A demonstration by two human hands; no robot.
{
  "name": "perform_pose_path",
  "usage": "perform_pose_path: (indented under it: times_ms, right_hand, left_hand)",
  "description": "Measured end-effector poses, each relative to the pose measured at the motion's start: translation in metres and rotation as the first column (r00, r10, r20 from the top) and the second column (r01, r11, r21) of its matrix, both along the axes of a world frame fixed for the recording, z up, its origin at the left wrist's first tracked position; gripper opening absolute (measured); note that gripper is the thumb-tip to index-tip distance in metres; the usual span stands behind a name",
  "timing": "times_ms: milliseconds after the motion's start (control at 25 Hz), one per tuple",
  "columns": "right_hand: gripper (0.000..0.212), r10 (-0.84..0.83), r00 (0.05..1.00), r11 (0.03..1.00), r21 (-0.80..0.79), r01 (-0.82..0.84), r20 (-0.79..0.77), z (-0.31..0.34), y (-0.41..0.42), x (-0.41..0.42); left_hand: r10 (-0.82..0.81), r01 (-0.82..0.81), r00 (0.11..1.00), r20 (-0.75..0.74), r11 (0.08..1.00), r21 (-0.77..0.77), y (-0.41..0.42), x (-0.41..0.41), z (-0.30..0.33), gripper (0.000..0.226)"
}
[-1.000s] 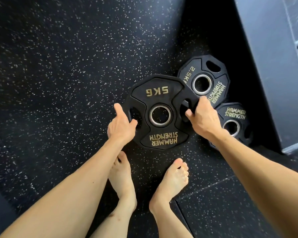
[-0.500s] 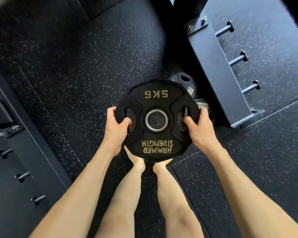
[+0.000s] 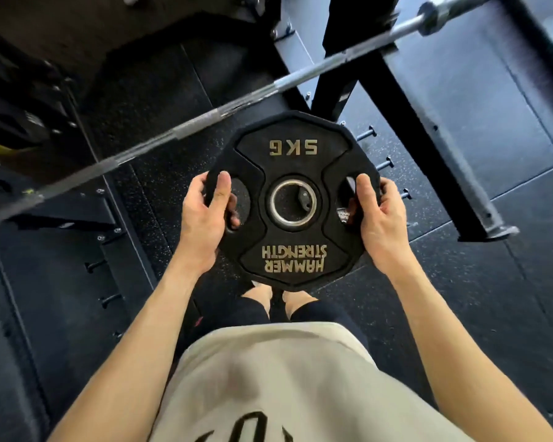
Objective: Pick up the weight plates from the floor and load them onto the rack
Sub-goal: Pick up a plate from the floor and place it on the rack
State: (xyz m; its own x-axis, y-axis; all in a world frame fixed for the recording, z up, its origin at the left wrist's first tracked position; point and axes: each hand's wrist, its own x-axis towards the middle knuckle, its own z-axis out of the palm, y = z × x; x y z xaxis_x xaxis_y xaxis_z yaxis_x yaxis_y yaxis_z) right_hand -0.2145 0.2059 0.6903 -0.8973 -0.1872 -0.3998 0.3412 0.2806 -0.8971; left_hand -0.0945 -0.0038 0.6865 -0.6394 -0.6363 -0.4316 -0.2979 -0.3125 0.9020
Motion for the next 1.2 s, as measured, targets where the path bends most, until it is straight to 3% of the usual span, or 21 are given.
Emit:
perform_pose_path:
  times_ms: [80, 240, 480, 640, 800, 1040, 1200]
  right_hand:
    - [0.024, 0.008, 1.0, 1.0, -0.016, -0.009, -0.028, 0.025, -0.004, 0.014]
    - [0.028, 0.084, 0.989, 0.996, -0.02, -0.087, -0.123, 0.054, -0.018, 0.035]
    - [0.023, 0.381, 0.909, 0.91, -0.102, -0.401, -0.17, 0.085, -0.039, 0.045]
    - [0.026, 0.628, 0.748, 0.74, -0.132, -0.66, -0.214, 0.106, -0.048, 0.068]
    - [0.026, 0.83, 0.496, 0.475, -0.145, -0.868, -0.253, 0.116, -0.051, 0.123]
    - [0.032, 0.949, 0.115, 0.071, -0.157, -0.985, -0.294, 0.129, -0.042, 0.271]
    - [0.031, 0.962, 0.015, -0.047, -0.22, -0.974, -0.271, 0.129, -0.02, 0.396]
  left_hand:
    - [0.022, -0.021, 1.0, 0.006, 0.997, -0.073, 0.001, 0.014, 0.035, 0.039]
    - [0.138, -0.137, 0.99, -0.012, 0.968, -0.21, 0.004, 0.048, 0.07, 0.038]
    - [0.478, -0.476, 0.877, -0.056, 0.846, -0.241, 0.04, 0.109, 0.102, 0.033]
    - [0.746, -0.733, 0.662, -0.076, 0.624, -0.27, 0.1, 0.161, 0.122, 0.03]
    - [0.926, -0.905, 0.36, -0.112, 0.317, -0.285, 0.166, 0.222, 0.133, 0.026]
    - [0.985, -0.974, -0.027, -0.169, -0.064, -0.217, 0.259, 0.353, 0.143, 0.029]
    - [0.962, -0.944, -0.174, -0.209, -0.224, -0.243, 0.314, 0.458, 0.148, 0.03]
